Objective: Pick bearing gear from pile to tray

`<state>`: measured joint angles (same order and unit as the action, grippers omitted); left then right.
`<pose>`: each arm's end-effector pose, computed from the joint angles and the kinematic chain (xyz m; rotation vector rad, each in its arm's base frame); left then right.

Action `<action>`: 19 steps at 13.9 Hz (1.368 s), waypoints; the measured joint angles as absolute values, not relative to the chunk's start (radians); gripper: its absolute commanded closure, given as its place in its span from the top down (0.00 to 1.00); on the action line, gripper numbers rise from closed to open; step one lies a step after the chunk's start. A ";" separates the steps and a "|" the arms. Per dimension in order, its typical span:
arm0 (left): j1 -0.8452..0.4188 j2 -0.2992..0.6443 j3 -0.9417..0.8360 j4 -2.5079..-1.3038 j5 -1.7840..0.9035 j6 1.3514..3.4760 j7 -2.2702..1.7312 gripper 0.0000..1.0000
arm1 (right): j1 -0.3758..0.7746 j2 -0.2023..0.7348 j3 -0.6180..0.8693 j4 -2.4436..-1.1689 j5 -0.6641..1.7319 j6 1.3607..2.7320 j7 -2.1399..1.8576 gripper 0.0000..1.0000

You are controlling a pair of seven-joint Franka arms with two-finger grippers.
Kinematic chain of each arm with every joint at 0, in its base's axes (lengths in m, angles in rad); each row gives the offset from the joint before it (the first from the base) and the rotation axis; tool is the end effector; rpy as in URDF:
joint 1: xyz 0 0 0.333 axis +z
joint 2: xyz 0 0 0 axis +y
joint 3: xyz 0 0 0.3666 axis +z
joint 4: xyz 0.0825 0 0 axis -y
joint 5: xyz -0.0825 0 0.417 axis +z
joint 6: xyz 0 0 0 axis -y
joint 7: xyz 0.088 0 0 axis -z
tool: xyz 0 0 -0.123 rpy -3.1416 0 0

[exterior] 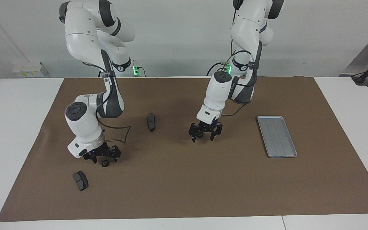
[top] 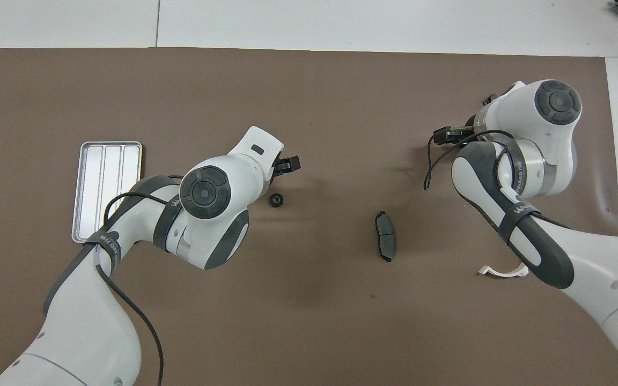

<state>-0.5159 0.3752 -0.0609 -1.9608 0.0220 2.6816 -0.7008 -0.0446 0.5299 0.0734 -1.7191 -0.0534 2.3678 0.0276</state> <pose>0.5825 -0.3762 0.3290 2.8969 0.1655 0.4003 0.7348 0.0138 0.2994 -3.1354 -0.0390 -0.1893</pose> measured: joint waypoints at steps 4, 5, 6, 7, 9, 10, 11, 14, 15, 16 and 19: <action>-0.528 0.375 -0.061 -1.978 0.022 2.660 -0.701 0.76 | -0.051 0.538 0.075 -1.719 -0.053 2.368 0.024 0.64; -0.531 0.375 -0.061 -1.980 0.022 2.650 -0.701 0.73 | -0.051 0.539 0.076 -1.719 -0.053 2.368 0.024 0.53; -0.532 0.375 -0.061 -1.983 0.022 2.645 -0.701 0.70 | -0.051 0.539 0.077 -1.719 -0.053 2.368 0.024 0.41; -0.533 0.375 -0.061 -1.987 0.022 2.639 -0.701 0.68 | -0.051 0.539 0.077 -1.719 -0.053 2.368 0.024 0.29; -0.537 0.375 -0.061 -1.998 0.022 2.637 -0.700 0.64 | -0.051 0.538 0.076 -1.714 -0.053 2.368 0.024 0.06; -0.541 0.374 -0.061 -2.003 0.022 2.637 -0.700 0.62 | -0.051 0.538 0.077 -1.711 -0.053 2.368 0.024 0.00; -0.544 0.373 -0.061 -2.006 0.022 2.637 -0.700 0.60 | -0.049 0.538 0.080 -1.708 -0.053 2.368 0.024 0.00; -0.545 0.370 -0.061 -2.015 0.022 2.637 -0.700 0.54 | -0.043 0.536 0.088 -1.691 -0.053 2.368 0.024 0.00; -0.545 0.369 -0.061 -2.015 0.022 2.636 -0.700 0.52 | -0.042 0.531 0.093 -1.685 -0.053 2.366 0.024 0.00; -0.546 0.369 -0.061 -2.016 0.022 2.635 -0.700 0.49 | -0.040 0.521 0.101 -1.680 -0.053 2.357 0.024 0.00; -0.547 0.364 -0.060 -2.020 0.022 2.630 -0.699 0.46 | -0.005 0.477 0.111 -1.674 -0.048 2.313 0.049 0.00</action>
<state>-0.5465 0.3641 -0.0603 -2.0203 0.0222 2.6301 -0.6990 -0.0045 0.4767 0.1109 -1.6742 -0.0479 2.3128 0.0493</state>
